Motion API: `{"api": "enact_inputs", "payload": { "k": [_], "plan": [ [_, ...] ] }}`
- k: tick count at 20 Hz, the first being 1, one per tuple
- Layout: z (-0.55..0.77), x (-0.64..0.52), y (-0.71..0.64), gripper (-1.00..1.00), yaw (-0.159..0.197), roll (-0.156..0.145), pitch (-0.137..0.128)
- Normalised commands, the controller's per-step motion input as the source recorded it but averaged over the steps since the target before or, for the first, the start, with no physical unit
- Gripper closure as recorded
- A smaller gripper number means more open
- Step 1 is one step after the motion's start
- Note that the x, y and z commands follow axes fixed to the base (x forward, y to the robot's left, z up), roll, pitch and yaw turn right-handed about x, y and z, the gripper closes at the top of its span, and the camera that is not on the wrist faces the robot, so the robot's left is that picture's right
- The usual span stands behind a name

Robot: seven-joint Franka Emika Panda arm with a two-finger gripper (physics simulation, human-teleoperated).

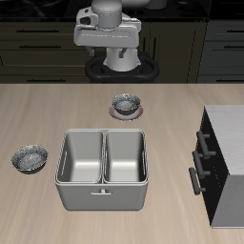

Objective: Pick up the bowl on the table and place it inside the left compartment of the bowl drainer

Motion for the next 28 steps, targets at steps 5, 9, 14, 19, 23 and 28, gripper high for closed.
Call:
{"api": "enact_inputs", "payload": {
  "k": [5,9,14,19,23,28],
  "plan": [
    [0.04,0.13,-0.45,-1.00,-0.001,-0.032,0.000],
    [0.02,0.13,-0.56,-1.00,0.015,-0.030,0.017],
    [0.00,0.12,-0.63,-1.00,0.040,0.003,0.013],
    [0.10,0.07,-0.68,-1.00,-0.046,-0.068,0.012],
    [0.07,0.03,-0.52,-1.00,-0.013,-0.067,-0.018],
    [0.10,0.01,-0.43,-1.00,0.019,-0.030,-0.006]
  ]
}}
